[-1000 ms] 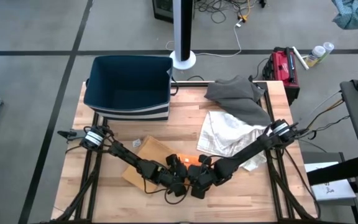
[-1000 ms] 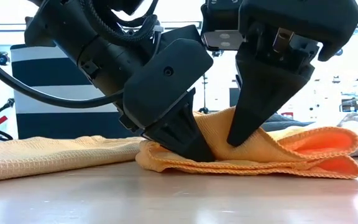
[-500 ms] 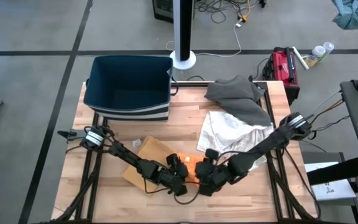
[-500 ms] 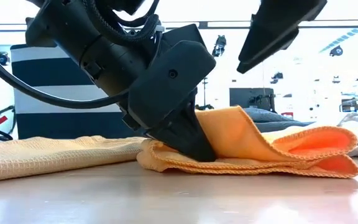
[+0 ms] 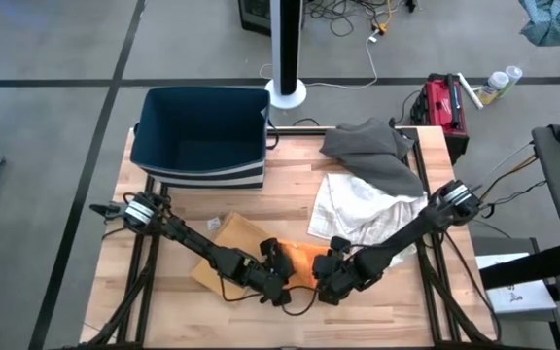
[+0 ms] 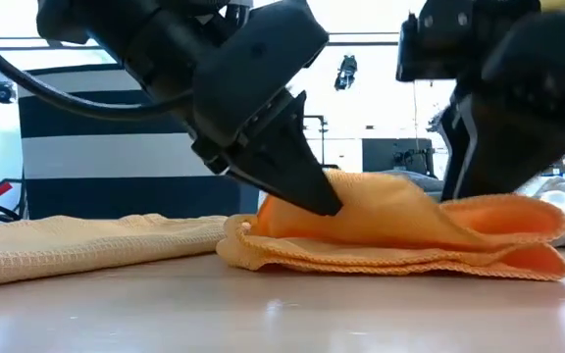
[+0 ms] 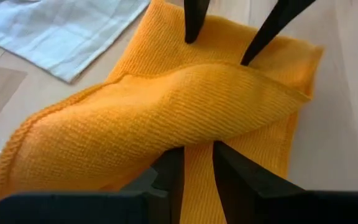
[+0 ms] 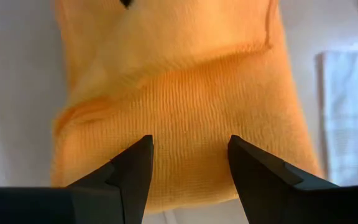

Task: Fold towel
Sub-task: Fold the orange kitchen towel

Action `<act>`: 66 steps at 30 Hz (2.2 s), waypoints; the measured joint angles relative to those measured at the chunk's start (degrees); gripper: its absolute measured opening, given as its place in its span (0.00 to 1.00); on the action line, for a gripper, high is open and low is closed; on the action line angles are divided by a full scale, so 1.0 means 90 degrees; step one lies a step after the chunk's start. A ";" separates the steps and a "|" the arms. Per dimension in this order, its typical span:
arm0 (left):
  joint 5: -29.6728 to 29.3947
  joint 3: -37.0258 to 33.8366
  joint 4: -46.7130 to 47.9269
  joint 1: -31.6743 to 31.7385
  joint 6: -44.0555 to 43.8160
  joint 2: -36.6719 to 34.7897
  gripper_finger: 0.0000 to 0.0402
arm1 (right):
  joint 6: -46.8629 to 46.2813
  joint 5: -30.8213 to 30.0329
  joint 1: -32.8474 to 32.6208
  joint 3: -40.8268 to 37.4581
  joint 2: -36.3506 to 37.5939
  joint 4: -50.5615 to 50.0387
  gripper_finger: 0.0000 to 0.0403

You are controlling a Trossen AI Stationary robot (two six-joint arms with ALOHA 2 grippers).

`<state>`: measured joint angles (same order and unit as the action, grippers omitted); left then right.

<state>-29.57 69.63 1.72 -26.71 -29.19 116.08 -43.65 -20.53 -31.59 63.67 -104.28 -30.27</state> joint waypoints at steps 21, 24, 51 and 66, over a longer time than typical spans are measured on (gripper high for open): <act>-0.0826 -0.0007 -0.0235 -0.0114 -0.0260 -0.0558 0.22 | -0.0001 0.0087 0.0032 -0.0630 -0.0137 0.1046 0.49; -0.0585 -0.0006 -0.0678 0.0260 -0.0118 -0.0463 0.21 | -0.0004 0.0084 0.0029 -0.0630 -0.0139 0.1053 0.49; -0.0635 -0.0002 0.2746 0.0200 -0.0364 -0.0896 0.22 | 0.0018 0.0145 0.0015 -0.0644 -0.0141 0.1045 0.49; 0.1535 0.0000 0.0311 0.0859 0.0536 -0.0378 0.20 | 0.0020 0.0159 0.0015 -0.0645 -0.0146 0.1065 0.49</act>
<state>-15.76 69.63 4.51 -18.98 -24.37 112.67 -43.47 -19.11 -31.46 57.87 -105.60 -20.69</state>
